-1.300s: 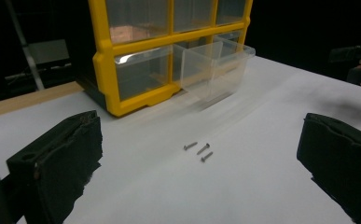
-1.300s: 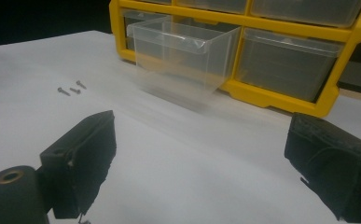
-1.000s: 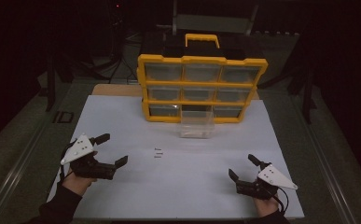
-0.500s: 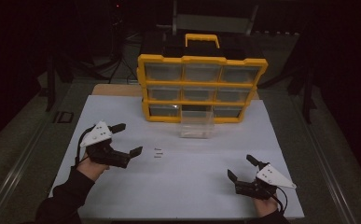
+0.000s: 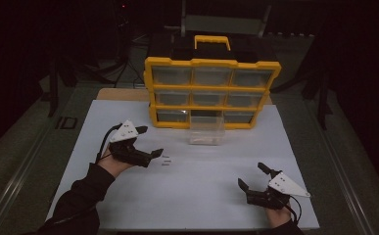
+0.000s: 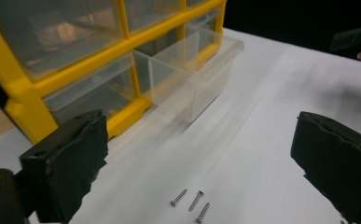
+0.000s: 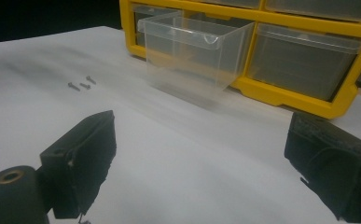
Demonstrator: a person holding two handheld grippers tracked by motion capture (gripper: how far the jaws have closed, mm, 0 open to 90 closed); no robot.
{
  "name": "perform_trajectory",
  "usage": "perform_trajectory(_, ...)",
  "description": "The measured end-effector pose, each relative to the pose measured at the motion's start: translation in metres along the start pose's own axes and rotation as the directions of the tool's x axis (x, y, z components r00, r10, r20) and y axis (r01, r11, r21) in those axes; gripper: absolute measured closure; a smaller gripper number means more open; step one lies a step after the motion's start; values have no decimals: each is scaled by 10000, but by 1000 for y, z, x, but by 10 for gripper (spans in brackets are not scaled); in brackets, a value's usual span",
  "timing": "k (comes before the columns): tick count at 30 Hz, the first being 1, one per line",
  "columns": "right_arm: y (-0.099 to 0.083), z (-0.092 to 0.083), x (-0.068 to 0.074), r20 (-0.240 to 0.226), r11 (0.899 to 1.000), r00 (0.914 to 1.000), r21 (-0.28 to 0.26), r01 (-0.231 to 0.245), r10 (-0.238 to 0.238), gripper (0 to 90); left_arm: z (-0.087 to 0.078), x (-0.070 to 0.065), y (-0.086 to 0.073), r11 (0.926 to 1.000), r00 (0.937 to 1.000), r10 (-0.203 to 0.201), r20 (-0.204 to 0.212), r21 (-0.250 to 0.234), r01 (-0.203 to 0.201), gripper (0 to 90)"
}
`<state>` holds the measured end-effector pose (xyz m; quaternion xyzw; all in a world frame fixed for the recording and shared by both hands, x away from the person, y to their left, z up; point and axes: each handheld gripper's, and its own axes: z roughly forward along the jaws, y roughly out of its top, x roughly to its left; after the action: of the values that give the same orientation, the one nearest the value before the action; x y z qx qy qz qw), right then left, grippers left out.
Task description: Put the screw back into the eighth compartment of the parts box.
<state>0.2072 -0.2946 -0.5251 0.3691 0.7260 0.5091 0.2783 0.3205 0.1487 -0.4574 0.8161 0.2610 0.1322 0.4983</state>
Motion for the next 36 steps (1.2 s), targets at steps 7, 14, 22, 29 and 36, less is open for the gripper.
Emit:
perform_trajectory(7, 0, 0, 0, -33, 10000, 10000, 7, 15, -15, 91, 18, 7, -6, 9990, 9989, 120, 456, 427, -140, 157)
perform_trajectory(14, 0, 0, 0, -76, 10000, 10000, 10, 9, -9, 91, 36, 9, -11, 9930, 9972, 303, 686, 1121, -379, 277)
perform_trajectory(22, 0, 0, 0, -88, 10000, 10000, 14, 12, -12, 91, 55, 15, -21, 9775, 9950, 158, 982, 2077, -360, 395)
perform_trajectory(29, -1, 1, 0, -130, 10000, 9999, 55, -28, 29, 91, 67, 15, -24, 9604, 9908, 212, 1339, 2726, -574, 509)
perform_trajectory(36, -1, 1, 0, -164, 10000, 9999, 51, -50, 51, 91, 76, 22, -31, 9415, 9903, 189, 1379, 3310, -640, 600)
